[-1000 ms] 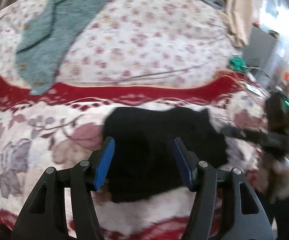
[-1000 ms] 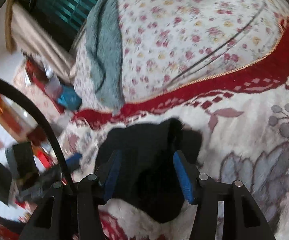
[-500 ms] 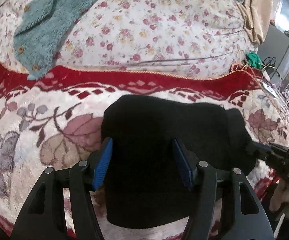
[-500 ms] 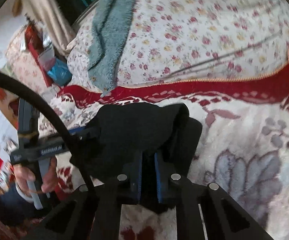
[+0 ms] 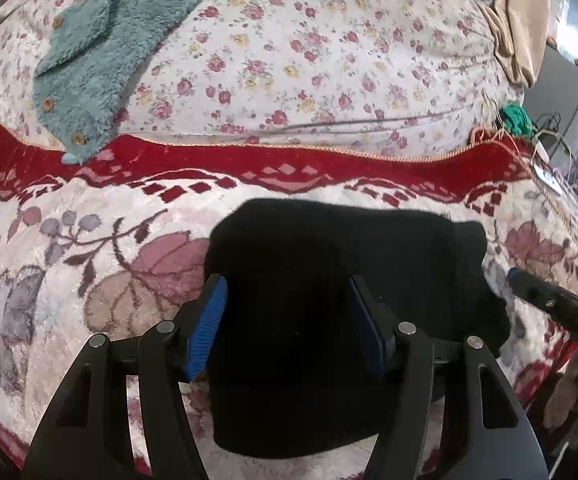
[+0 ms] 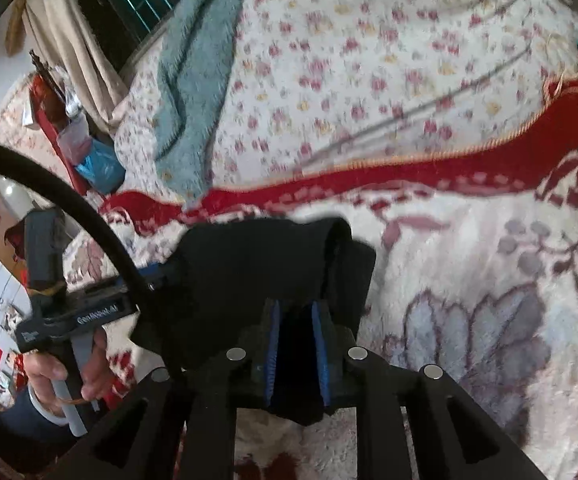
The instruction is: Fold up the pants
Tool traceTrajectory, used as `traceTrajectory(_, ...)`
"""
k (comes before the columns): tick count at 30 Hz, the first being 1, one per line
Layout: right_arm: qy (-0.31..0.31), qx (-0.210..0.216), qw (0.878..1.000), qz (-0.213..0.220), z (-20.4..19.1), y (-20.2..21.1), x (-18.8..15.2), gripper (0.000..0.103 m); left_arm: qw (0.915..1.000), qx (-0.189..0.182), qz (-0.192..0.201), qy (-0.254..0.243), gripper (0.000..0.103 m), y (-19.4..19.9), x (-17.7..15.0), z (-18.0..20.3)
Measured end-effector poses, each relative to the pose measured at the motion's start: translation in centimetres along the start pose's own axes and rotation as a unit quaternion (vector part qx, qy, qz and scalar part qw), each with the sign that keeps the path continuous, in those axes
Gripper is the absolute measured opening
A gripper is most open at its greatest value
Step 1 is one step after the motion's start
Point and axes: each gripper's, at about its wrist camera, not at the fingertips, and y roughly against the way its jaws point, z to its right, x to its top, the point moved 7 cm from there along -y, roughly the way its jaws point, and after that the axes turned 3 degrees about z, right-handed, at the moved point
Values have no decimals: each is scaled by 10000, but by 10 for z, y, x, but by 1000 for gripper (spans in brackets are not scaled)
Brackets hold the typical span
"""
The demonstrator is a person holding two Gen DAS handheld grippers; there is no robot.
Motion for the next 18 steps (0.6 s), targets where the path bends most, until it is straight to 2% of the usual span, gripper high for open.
traceTrajectory(4, -29, 228, 9994, 267, -18, 8, 14, 47, 9996, 199, 182, -64, 61, 13, 7, 0)
traceTrajectory(9, 43, 236, 9995, 203, -40, -5, 13, 47, 9990, 272, 347, -97, 61, 27, 10, 0)
traceTrajectory(12, 52, 200, 9992, 333, -48, -8, 14, 49, 9986, 316, 399, -104, 61, 32, 9, -1)
traceTrajectory(18, 92, 106, 9993, 355, -54, -15, 13, 52, 9983, 369, 442, -97, 61, 37, 4, -1)
